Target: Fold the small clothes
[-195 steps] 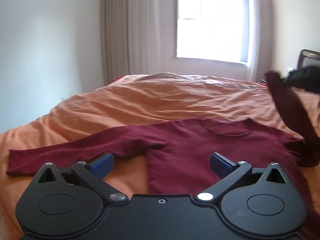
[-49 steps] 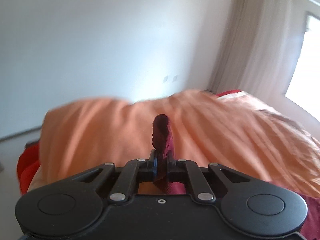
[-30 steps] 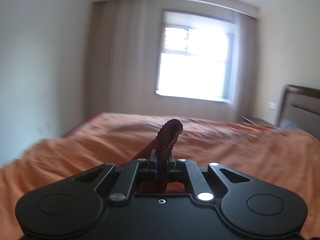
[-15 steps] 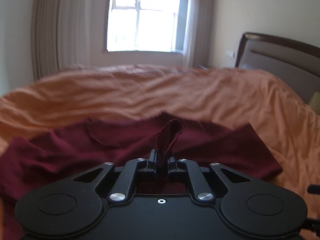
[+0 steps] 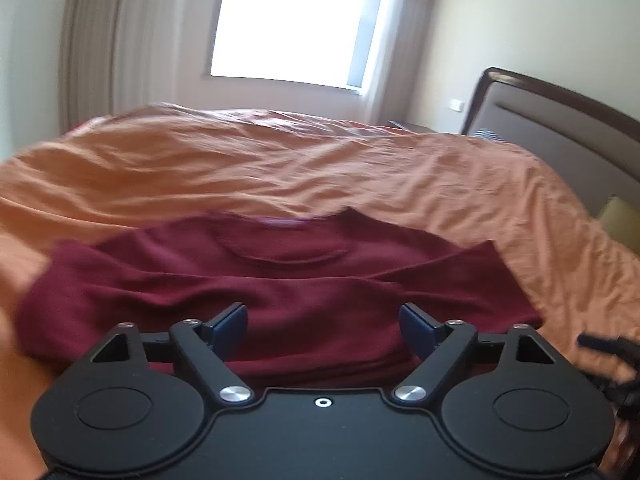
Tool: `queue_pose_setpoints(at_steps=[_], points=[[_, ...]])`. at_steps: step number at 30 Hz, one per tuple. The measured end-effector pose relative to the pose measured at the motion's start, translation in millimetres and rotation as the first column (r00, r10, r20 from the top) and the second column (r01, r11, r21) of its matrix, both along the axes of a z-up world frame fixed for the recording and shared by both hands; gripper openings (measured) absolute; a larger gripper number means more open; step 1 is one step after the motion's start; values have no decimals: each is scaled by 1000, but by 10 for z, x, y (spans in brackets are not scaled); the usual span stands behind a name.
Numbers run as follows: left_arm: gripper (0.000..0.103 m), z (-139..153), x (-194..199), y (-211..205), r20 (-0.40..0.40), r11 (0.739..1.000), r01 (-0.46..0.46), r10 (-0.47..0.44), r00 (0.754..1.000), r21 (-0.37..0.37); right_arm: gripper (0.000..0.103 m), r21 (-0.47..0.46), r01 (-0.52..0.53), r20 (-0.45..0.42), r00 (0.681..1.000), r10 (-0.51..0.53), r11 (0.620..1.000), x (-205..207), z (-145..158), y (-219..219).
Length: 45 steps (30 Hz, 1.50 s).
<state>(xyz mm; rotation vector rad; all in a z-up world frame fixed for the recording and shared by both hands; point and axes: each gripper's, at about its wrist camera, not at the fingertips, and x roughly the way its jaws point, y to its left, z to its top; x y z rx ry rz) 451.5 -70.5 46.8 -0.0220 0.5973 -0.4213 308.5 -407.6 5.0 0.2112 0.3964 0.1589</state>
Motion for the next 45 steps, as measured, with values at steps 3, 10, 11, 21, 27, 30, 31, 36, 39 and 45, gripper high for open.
queue_pose_setpoints(at_steps=[3,10,11,21,27,30,31,36,39,45], points=[[87,43,-91,375,1,998,-47,47,999,38,102,40,-16,31,999,15,999,103,75,86],[103,-65,-278,1233,28,956,-236,235,972,174,99,0,-129,-20,991,129,992,520,194,476],[102,-113,-294,1336,38,944,-269,267,963,190,99,1,-134,-22,991,134,991,572,200,528],[102,-536,-137,1610,122,878,-384,364,923,285,90,227,-93,-174,975,134,969,1309,45,796],[102,-586,76,1522,116,909,-320,300,947,267,8,199,-66,-205,973,107,978,1475,-42,968],[102,-567,92,1497,124,922,-294,271,955,250,3,261,-121,-108,982,154,958,1406,159,948],[102,-562,101,1495,124,928,-284,261,957,241,3,277,-145,-65,983,169,950,1380,259,946],[102,-509,149,1494,111,964,-213,197,974,162,3,269,-258,125,965,232,928,1273,864,1006],[102,-495,194,1441,107,973,-185,171,979,139,3,244,-299,202,946,253,923,1238,1181,1059],[101,-602,335,1174,108,937,-204,181,978,283,3,185,-323,292,920,262,928,1215,1600,1156]])
